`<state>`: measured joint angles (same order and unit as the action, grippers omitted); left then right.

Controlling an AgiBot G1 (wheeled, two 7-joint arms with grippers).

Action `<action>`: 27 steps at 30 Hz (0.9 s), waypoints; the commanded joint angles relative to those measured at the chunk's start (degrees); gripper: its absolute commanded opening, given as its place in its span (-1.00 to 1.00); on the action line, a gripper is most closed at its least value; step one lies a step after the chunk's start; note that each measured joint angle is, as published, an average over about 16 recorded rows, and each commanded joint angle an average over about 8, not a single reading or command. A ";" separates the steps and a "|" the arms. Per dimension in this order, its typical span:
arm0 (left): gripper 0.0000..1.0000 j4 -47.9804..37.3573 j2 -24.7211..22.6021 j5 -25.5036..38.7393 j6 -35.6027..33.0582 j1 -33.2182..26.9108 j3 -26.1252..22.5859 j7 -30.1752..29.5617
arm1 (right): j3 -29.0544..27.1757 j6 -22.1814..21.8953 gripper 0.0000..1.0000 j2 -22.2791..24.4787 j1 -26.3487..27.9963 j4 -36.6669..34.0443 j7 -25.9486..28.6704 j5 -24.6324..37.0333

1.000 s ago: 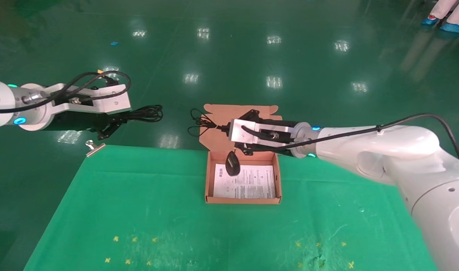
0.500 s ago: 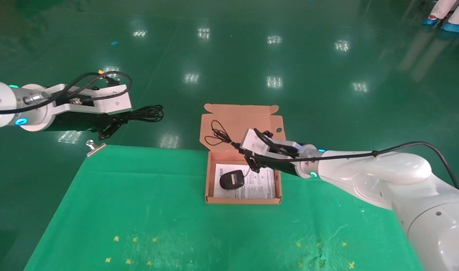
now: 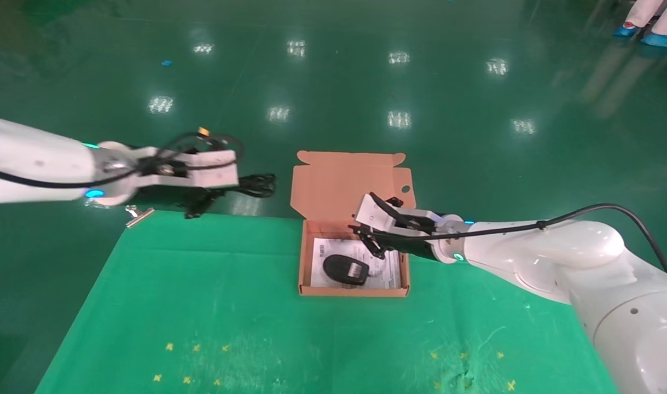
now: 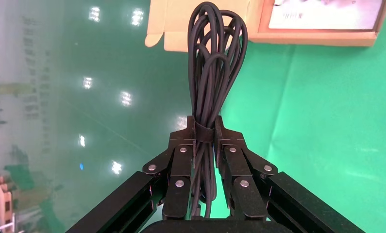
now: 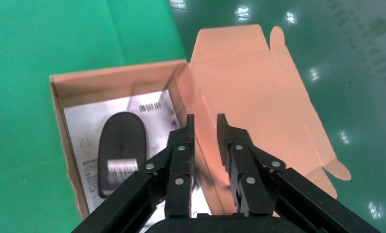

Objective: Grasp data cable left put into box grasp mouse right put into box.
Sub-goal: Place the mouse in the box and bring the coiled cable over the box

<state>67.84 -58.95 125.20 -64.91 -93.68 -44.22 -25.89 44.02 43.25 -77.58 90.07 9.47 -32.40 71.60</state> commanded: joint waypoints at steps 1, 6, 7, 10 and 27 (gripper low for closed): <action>-1.00 -1.05 -1.28 0.50 0.60 0.13 -0.59 0.79 | 0.50 -0.21 1.00 0.01 -0.02 -0.09 0.29 -0.02; -1.00 -5.29 -6.28 2.13 5.13 2.14 -2.34 3.20 | 0.57 -0.60 1.00 1.21 1.32 -1.89 -0.08 -0.51; -1.00 -6.29 -7.42 2.40 6.23 2.64 -2.69 3.70 | 0.49 -0.61 1.00 1.62 1.68 -2.28 -0.40 -0.62; -1.00 -9.94 -11.14 2.97 9.92 4.00 -3.57 5.31 | 0.17 -0.28 1.00 3.11 2.74 -3.30 -1.69 -1.01; -1.00 -21.35 -19.82 -8.42 30.20 7.86 -17.59 14.13 | -0.85 4.40 1.00 10.17 5.23 -5.09 -7.03 -2.21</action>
<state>46.43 -78.74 117.07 -35.36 -86.03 -61.05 -12.11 43.14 47.46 -67.68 95.24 4.37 -39.18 69.34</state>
